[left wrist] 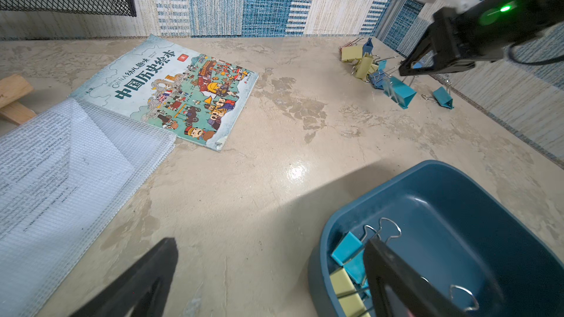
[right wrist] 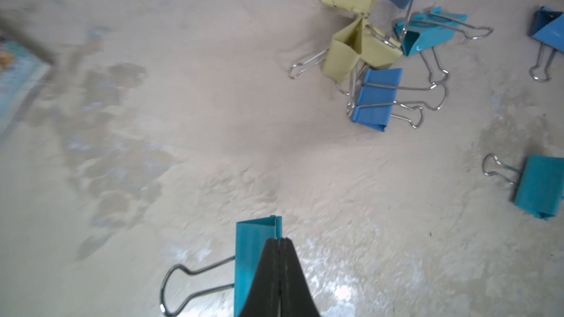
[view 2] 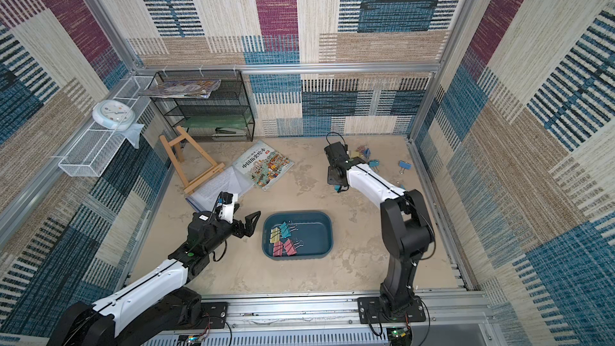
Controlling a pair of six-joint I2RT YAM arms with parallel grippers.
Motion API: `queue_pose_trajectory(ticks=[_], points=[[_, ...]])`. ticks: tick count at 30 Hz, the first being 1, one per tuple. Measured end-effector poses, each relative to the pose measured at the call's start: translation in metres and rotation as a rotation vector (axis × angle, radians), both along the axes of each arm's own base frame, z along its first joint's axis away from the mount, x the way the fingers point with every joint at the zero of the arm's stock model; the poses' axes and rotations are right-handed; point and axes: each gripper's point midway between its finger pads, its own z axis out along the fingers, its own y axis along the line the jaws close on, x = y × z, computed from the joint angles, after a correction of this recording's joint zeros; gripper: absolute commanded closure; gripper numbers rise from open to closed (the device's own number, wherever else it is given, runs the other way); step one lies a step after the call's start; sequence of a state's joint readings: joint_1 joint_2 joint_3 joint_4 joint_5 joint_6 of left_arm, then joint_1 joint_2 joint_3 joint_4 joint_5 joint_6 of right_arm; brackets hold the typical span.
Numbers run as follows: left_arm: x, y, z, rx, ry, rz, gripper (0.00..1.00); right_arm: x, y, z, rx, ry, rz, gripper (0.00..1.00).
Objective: Put the binder clips in the storage box
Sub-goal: Pick up the binder clip at the center of the board, then place the binder clip in the storage box.
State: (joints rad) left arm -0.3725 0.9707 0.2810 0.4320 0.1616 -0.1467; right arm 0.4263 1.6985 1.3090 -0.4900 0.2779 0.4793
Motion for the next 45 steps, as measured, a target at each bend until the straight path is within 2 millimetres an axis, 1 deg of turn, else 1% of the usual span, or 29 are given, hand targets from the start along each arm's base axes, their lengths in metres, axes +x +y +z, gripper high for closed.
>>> queue_pose_trajectory(ticks=[2,5,9,11,14,16,19,21,23,25,27,30,33,36,39,45], points=[[0.0,0.0,-0.001,0.001,0.003,0.0,0.01,-0.018,0.005,0.019,0.108,-0.06,0.007,1.0],[0.0,0.0,-0.001,0.001,0.004,-0.001,0.01,-0.045,0.013,0.037,0.255,-0.106,0.028,1.0],[0.0,0.0,-0.002,0.001,0.006,-0.002,0.01,-0.076,0.036,0.061,0.442,-0.158,0.096,1.0],[0.0,-0.001,-0.001,0.001,0.005,-0.003,0.01,-0.091,0.047,0.067,0.517,-0.171,0.127,1.0],[0.0,-0.001,-0.001,0.0,0.004,-0.003,0.01,-0.118,0.065,0.066,0.63,-0.164,0.177,1.0],[0.0,-0.001,-0.001,0.0,0.004,-0.003,0.01,-0.135,0.076,0.057,0.701,-0.134,0.196,1.0],[0.0,-0.001,-0.001,0.0,0.004,-0.003,0.01,-0.151,0.088,0.043,0.757,-0.087,0.202,1.0],[0.0,-0.001,-0.001,0.0,0.004,-0.003,0.01,-0.156,0.097,0.036,0.776,-0.063,0.207,1.0],[0.0,-0.001,-0.001,0.0,0.004,-0.003,0.01,-0.157,0.107,0.028,0.782,-0.038,0.213,1.0],[0.0,-0.001,-0.001,0.0,0.004,-0.004,0.01,-0.158,0.114,0.013,0.764,0.003,0.206,1.0],[0.0,-0.001,-0.001,0.001,0.004,-0.004,0.01,-0.156,0.118,-0.007,0.721,0.044,0.187,1.0],[0.0,-0.001,-0.001,0.001,0.005,-0.003,0.01,-0.151,0.123,-0.029,0.671,0.078,0.163,1.0],[0.0,-0.001,-0.001,0.0,0.003,-0.003,0.01,-0.147,0.128,-0.047,0.652,0.109,0.15,1.0],[0.0,-0.001,0.0,0.0,0.001,-0.003,0.01,-0.145,0.133,-0.061,0.65,0.129,0.136,1.0],[0.0,-0.001,0.0,0.0,0.0,-0.003,0.01,-0.142,0.138,-0.07,0.656,0.138,0.129,1.0],[0.0,-0.001,0.0,0.002,-0.002,-0.004,0.01,-0.14,0.147,-0.082,0.68,0.149,0.117,1.0]])
